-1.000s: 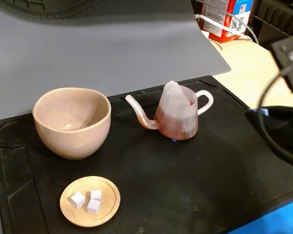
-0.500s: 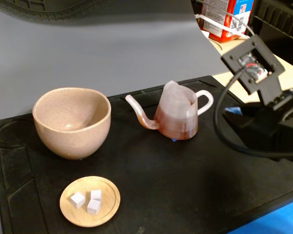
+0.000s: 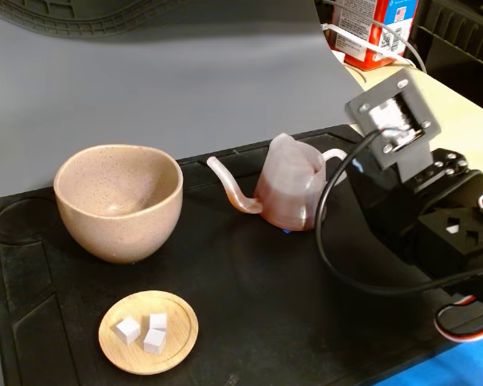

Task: Pick up a kettle and pour liquid into a cup.

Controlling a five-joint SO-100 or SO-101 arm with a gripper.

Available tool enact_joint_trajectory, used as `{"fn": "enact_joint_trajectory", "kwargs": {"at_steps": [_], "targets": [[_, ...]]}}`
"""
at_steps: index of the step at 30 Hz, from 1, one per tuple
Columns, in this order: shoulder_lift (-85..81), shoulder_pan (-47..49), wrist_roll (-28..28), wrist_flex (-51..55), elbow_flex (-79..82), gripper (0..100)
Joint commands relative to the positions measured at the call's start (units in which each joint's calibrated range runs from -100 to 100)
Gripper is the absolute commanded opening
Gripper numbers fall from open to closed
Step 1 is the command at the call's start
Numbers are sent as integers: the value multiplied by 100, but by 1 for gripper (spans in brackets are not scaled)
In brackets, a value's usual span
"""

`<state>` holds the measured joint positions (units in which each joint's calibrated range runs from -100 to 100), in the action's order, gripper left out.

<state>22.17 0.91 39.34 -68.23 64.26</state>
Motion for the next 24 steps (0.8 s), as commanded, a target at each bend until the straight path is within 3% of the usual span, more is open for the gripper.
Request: {"fn": "enact_joint_trajectory", "kwargs": {"at_steps": [1, 5, 8, 13, 24], "targets": [[52, -41, -158, -90, -165, 11], [334, -34, -169, -99, -483, 12], [581, 4, -520, -99, -682, 12], [1511, -79, -525, -1284, -1100, 12], [1972, -26, -531, -1024, -1880, 12]]}}
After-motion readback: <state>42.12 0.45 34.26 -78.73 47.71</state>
